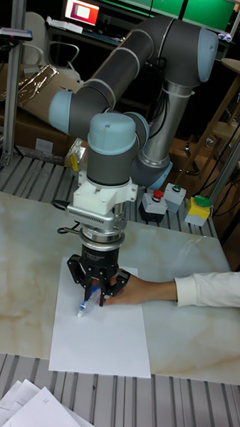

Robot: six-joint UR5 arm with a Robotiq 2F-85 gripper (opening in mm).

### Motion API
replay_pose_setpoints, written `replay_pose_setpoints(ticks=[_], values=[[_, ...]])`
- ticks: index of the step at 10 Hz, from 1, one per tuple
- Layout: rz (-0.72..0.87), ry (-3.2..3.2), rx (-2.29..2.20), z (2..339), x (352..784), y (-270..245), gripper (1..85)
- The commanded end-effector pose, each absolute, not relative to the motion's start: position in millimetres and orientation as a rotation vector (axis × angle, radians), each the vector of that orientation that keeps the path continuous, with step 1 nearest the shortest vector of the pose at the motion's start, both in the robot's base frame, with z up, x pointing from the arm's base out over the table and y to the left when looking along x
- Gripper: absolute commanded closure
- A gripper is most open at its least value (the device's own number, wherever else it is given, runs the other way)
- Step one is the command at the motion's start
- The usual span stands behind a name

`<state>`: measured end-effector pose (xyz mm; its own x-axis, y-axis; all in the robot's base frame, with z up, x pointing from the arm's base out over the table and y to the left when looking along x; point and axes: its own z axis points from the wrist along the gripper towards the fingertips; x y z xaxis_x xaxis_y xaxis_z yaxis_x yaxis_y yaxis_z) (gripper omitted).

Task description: Use the correction tape on paper

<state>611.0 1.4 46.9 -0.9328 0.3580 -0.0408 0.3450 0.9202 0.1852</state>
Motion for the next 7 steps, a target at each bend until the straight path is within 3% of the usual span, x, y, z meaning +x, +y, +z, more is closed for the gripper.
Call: replay_pose_setpoints(ticks=[1, 7], values=[[0.27, 3.003, 0.581, 47, 610, 2, 49.3], [0.258, 3.016, 0.568, 50, 600, -5, 49.7]])
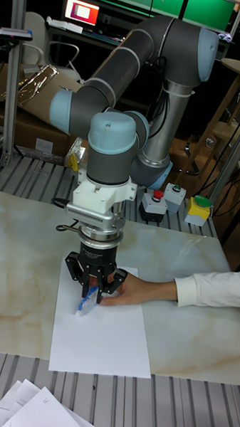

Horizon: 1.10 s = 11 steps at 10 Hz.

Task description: Use the correction tape on paper

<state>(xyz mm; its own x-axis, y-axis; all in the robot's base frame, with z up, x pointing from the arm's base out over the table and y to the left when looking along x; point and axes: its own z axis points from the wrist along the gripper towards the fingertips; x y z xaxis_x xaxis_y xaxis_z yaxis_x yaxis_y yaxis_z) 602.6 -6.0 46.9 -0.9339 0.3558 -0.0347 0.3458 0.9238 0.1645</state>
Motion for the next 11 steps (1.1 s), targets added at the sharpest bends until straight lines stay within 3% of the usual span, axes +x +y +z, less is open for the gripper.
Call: replay_pose_setpoints(ticks=[1, 11], values=[[0.258, 3.018, 0.573, 51, 599, -5, 49.7], [0.242, 3.004, 0.582, 34, 597, -2, 50.0]])
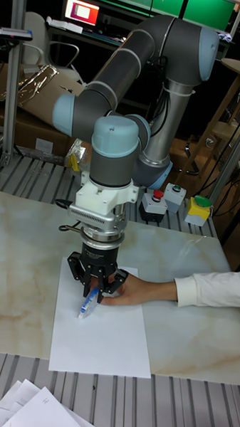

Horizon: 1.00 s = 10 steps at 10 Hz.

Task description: Use the correction tape on paper

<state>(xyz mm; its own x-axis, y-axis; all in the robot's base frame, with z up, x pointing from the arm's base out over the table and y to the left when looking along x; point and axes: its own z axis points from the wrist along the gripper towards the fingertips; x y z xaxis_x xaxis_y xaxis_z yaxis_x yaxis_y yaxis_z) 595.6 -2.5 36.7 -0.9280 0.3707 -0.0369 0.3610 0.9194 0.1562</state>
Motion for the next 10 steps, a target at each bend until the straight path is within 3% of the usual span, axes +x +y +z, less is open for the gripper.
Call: replay_pose_setpoints(ticks=[1, 10], values=[[0.24, 3.003, 0.584, 34.0, 596.9, -1.6, 50.3], [0.232, 2.998, 0.574, 29.1, 597.3, -3.1, 57.0]])
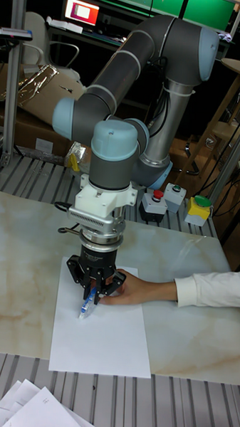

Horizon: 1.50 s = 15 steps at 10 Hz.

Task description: Use the correction tape on paper

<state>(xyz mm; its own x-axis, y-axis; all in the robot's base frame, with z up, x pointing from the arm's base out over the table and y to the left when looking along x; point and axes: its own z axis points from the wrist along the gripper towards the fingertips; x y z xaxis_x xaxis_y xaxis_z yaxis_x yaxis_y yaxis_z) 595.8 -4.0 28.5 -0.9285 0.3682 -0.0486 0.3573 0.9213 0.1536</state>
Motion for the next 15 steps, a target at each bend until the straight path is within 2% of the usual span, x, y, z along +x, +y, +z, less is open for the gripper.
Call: replay_pose_setpoints(ticks=[1, 6, 9, 10, 13, 15], values=[[0.232, 2.998, 0.574, 29, 597, -3, 57.7], [0.227, 2.997, 0.567, 29, 598, -3, 63.7], [0.221, 3.001, 0.569, 33, 597, -2, 80.7], [0.225, 3.004, 0.563, 34, 598, -3, 84.0], [0.243, 3.058, 0.487, 44, 588, -7, 84.0], [0.343, 3.126, 0.387, 59, 572, -3, 84.0]])
